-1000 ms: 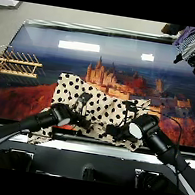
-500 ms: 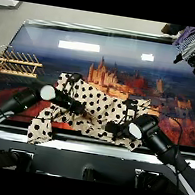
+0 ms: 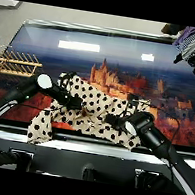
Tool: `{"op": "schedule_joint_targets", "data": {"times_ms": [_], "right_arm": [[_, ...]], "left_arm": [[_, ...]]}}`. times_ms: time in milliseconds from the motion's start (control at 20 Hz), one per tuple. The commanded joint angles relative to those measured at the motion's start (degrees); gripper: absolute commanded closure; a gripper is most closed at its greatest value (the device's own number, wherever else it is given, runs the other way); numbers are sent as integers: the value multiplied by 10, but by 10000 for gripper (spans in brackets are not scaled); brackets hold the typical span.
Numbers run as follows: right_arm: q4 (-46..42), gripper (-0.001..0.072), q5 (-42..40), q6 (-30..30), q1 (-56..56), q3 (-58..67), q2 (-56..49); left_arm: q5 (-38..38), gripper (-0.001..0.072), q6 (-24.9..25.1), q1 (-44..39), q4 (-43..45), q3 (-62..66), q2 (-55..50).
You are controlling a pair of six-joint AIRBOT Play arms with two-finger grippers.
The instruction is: Fold the clothes and pants, and hang the long-sleeved shirts on hangers.
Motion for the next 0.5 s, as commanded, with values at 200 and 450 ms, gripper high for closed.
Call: {"op": "schedule_joint_targets", "data": {"times_ms": [200, 450], "right_arm": [[2, 684, -68, 7, 0, 37, -75], [1, 684, -31, 0, 0, 50, -83]], "left_arm": [[68, 614, 2, 13, -10, 1, -46], [0, 170, 32, 72, 39, 42, -25]]}}
